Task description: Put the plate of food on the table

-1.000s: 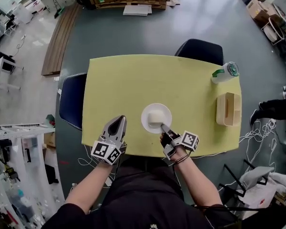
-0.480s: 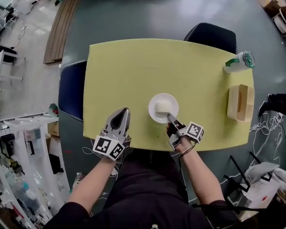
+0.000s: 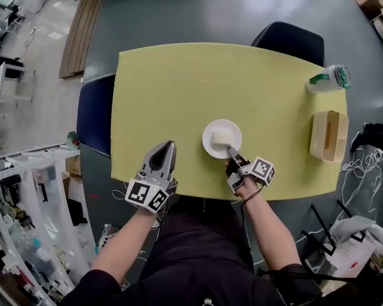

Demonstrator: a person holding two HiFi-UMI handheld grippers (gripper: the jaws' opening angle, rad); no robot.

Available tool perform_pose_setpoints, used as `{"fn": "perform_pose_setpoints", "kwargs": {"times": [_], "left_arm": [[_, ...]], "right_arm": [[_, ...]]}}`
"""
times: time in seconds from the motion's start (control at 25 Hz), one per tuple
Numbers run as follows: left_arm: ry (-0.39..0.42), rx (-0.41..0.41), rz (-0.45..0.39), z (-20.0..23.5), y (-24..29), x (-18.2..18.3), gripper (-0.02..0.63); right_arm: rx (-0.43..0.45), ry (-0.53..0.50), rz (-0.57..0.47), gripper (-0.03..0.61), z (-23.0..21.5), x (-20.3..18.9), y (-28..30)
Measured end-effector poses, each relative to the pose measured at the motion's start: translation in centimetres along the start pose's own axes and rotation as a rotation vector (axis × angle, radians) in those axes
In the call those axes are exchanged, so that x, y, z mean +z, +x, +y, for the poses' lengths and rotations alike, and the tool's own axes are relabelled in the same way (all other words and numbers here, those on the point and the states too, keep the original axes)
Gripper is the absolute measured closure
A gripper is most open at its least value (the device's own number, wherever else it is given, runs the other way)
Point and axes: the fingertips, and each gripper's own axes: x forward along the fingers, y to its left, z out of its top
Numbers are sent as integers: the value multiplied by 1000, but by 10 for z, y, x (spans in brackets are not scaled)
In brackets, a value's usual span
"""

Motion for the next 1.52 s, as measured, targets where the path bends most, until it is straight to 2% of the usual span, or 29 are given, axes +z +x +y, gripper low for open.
{"fn": "perform_pose_setpoints", "kwargs": {"times": [0.84,1.12,1.52], "left_arm": [[-16,51,41,7,7,-23,606],[-28,57,39,9,7,-30,605],[-28,94,40,24,5,-31,605]], "right_arm": [[-61,59,-4,548,-16,0,8],[-150,49,-27,546,-18,0,7],[-360,-41,-56,509,-16,-1,4]]}}
